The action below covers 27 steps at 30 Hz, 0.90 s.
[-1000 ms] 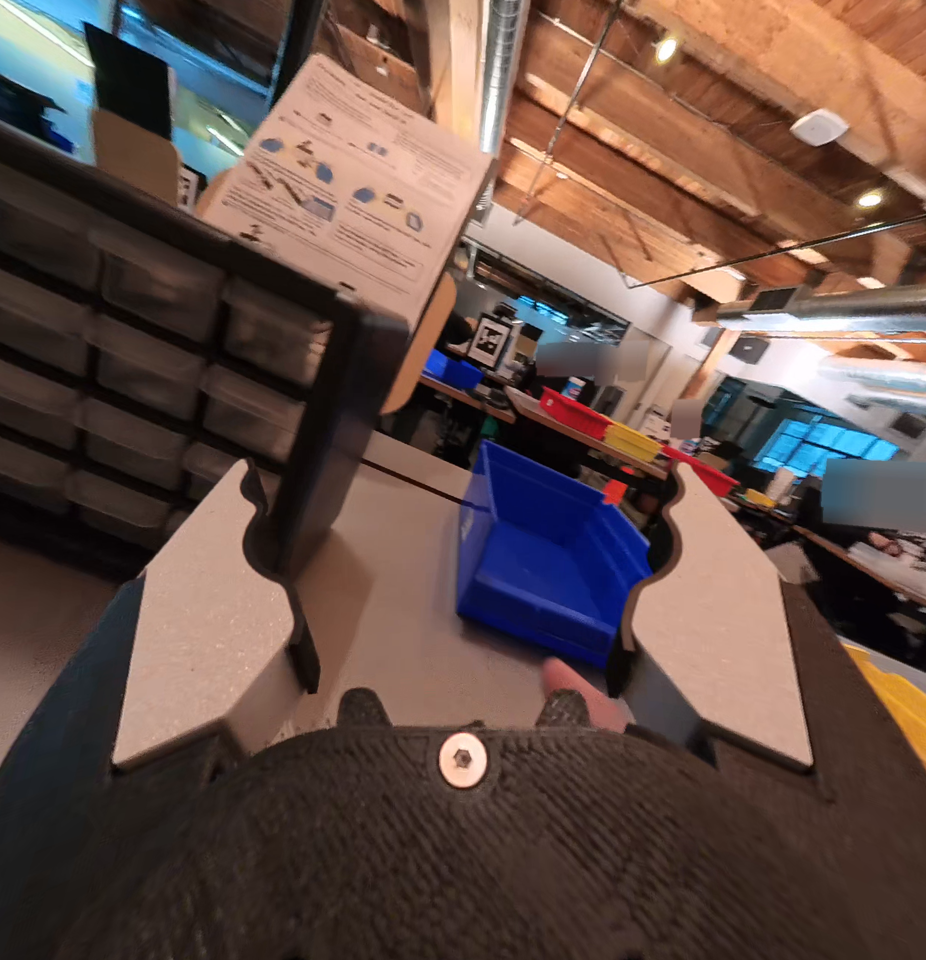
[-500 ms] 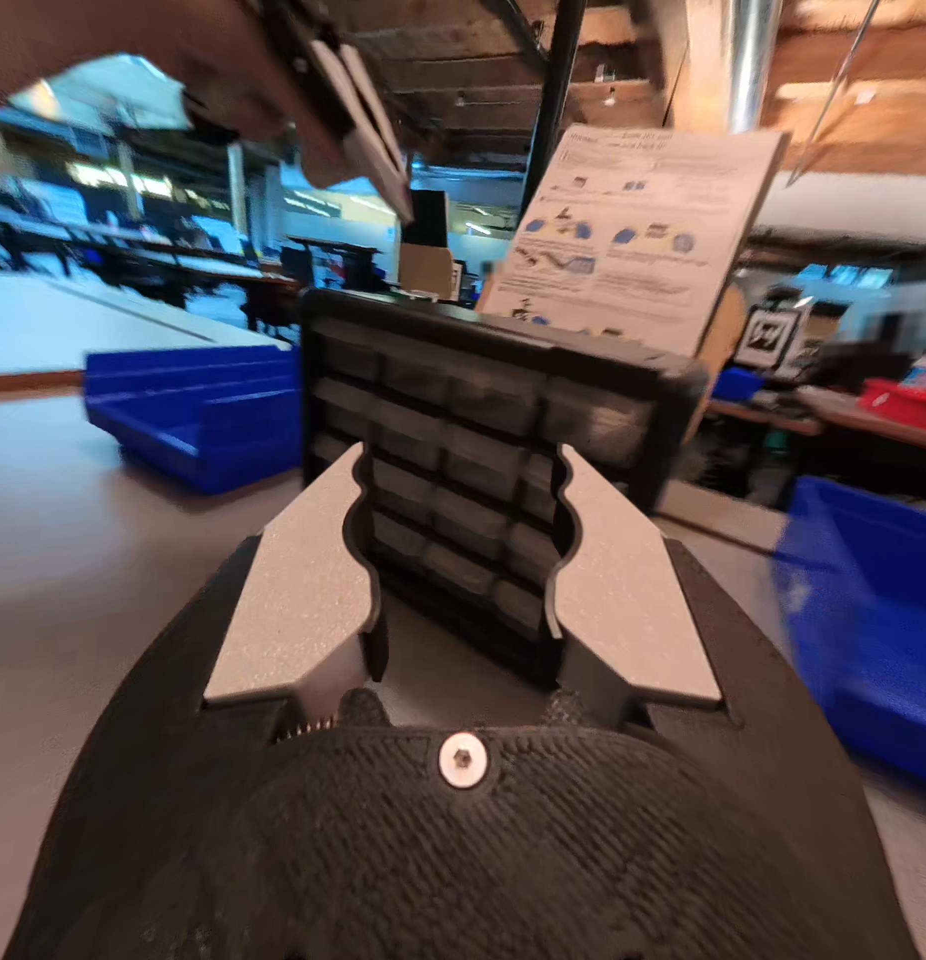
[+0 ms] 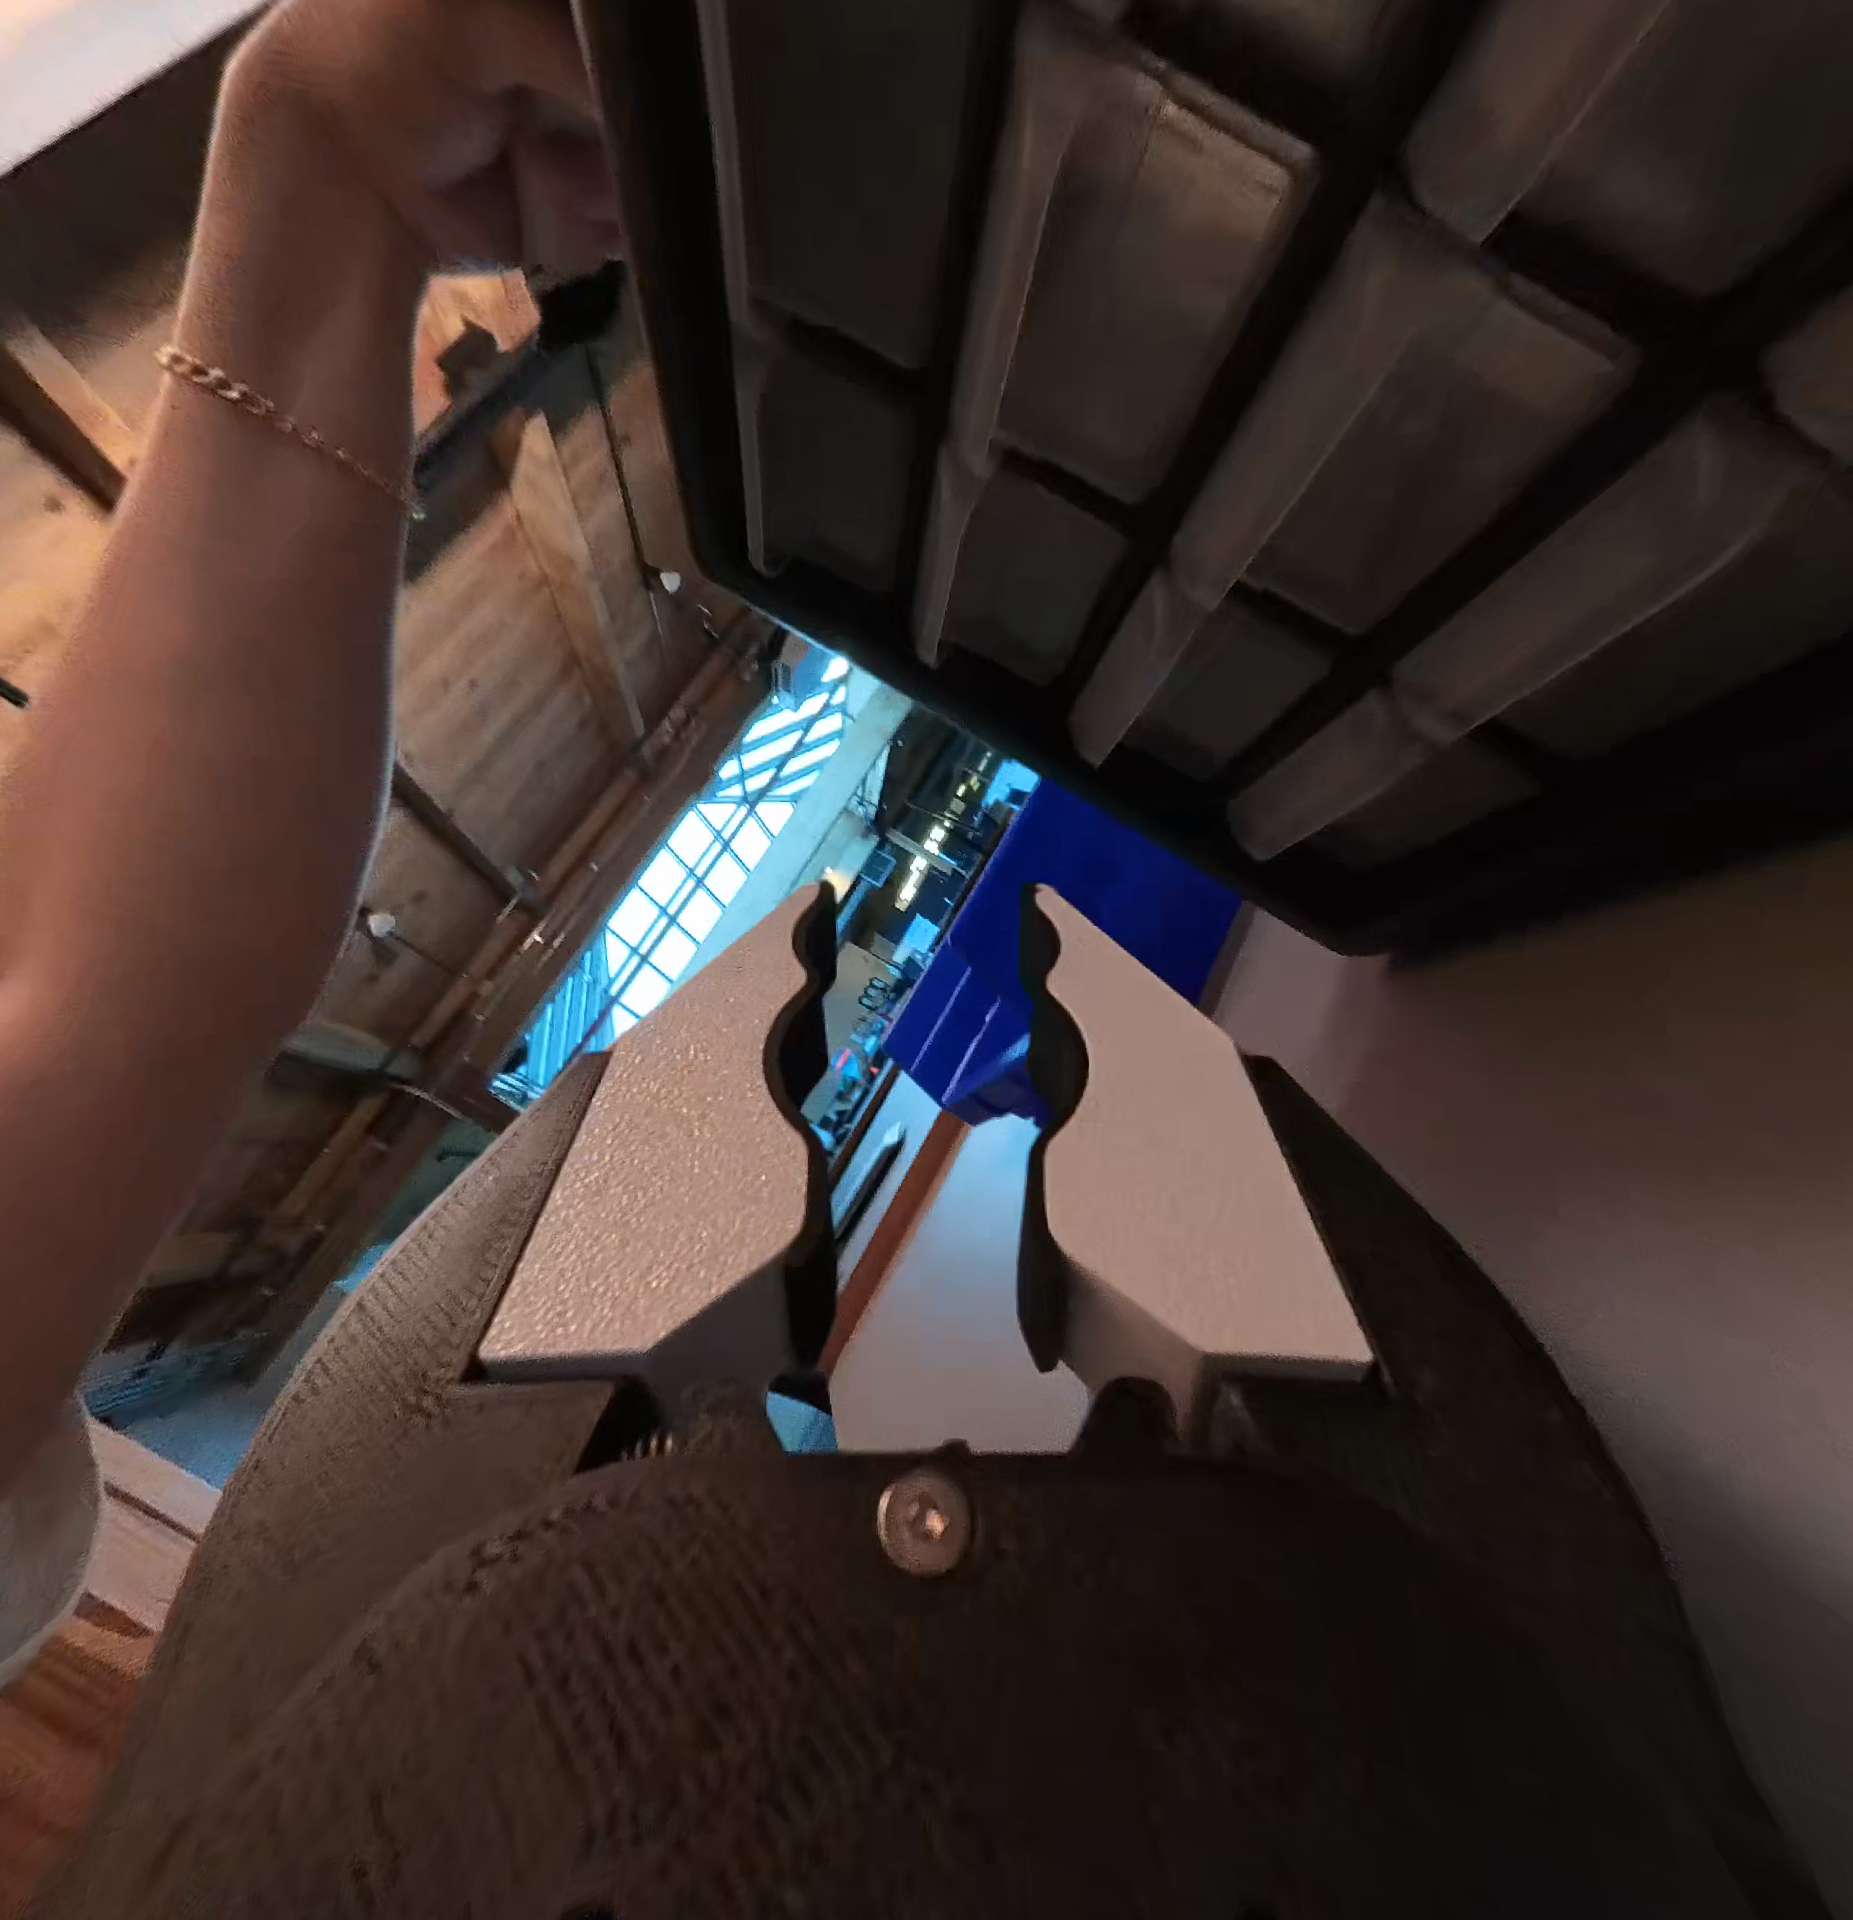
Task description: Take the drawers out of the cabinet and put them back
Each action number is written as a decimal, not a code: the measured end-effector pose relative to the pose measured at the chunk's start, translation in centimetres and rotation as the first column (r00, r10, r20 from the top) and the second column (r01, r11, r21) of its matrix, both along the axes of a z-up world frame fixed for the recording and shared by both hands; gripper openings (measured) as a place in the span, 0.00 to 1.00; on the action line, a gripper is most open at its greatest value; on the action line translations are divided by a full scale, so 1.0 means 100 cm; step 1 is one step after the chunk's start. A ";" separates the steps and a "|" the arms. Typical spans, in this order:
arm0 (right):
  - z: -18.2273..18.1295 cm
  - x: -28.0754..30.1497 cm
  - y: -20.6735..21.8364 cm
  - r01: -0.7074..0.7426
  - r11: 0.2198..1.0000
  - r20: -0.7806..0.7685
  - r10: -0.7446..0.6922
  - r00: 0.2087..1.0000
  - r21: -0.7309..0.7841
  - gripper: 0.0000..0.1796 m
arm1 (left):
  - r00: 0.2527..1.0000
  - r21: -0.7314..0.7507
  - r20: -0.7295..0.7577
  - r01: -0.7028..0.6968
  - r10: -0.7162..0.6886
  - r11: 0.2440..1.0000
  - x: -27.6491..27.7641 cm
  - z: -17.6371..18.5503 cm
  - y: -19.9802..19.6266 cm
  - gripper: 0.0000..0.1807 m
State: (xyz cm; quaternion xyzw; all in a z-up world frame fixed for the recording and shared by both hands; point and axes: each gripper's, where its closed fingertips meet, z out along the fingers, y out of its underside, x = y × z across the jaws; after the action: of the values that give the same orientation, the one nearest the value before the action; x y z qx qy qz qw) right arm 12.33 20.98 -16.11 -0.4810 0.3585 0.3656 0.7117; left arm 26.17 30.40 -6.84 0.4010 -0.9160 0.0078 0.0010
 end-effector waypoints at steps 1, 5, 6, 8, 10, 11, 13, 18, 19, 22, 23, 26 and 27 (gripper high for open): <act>0.001 0.002 0.003 0.001 1.000 0.003 -0.001 1.000 0.010 0.15 | 1.000 0.006 -0.010 0.006 -0.006 1.000 0.000 0.000 0.000 0.00; 0.000 0.011 0.014 0.024 1.000 0.012 -0.024 1.000 0.003 0.13 | 0.998 0.013 -0.053 0.022 -0.022 1.000 0.000 0.000 0.000 0.00; 0.001 0.014 0.016 0.033 0.999 0.012 -0.033 0.999 0.008 0.12 | 0.998 0.009 -0.063 0.026 -0.025 1.000 0.000 0.000 0.000 0.00; 0.002 0.017 0.020 0.034 0.999 0.003 -0.034 0.999 0.019 0.09 | 0.997 -0.007 -0.079 0.025 -0.025 1.000 0.000 -0.001 0.000 0.00; 0.002 0.019 0.024 0.039 0.999 -0.007 -0.039 0.999 0.022 0.07 | 0.996 -0.028 -0.086 0.011 -0.013 1.000 0.000 -0.001 0.000 0.00; 0.002 0.021 0.025 0.044 0.999 -0.012 -0.043 0.999 0.026 0.05 | 0.996 -0.039 -0.085 0.004 -0.007 0.999 0.000 -0.001 0.000 0.00; 0.001 0.023 0.027 0.058 0.998 -0.022 -0.057 0.998 0.028 0.02 | 0.997 -0.060 -0.077 -0.015 0.011 0.998 0.000 -0.001 -0.001 0.00; -0.003 0.030 0.027 0.122 0.992 -0.056 -0.120 0.991 0.035 0.00 | 0.997 -0.050 -0.052 -0.051 0.048 0.997 0.001 -0.001 -0.001 0.00; -0.004 0.031 0.027 0.130 0.991 -0.059 -0.128 0.990 0.035 0.00 | 0.998 -0.033 -0.048 -0.048 0.047 0.998 0.001 -0.001 -0.001 0.00; -0.006 0.032 0.032 0.128 0.991 -0.064 -0.126 0.990 0.027 0.01 | 0.998 0.043 -0.048 -0.026 0.028 0.999 0.001 -0.001 -0.001 0.00; -0.006 0.032 0.033 0.128 0.991 -0.071 -0.126 0.989 0.029 0.01 | 0.998 0.068 -0.051 -0.018 0.022 0.997 0.001 -0.001 0.000 0.00; -0.008 0.036 0.034 0.145 0.989 -0.072 -0.143 0.987 0.022 0.01 | 0.998 0.121 -0.064 -0.007 0.015 0.993 0.001 -0.001 0.000 0.00; -0.010 0.038 0.034 0.152 0.988 -0.076 -0.151 0.986 0.014 0.02 | 0.997 0.130 -0.069 -0.010 0.020 0.991 0.001 -0.001 0.000 0.00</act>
State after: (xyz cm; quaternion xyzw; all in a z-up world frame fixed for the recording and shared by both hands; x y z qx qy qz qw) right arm 16.08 24.34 -17.07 -0.4313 0.4167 0.3315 0.7283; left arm 26.24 30.37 -6.98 0.4072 -0.9109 -0.0658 0.0072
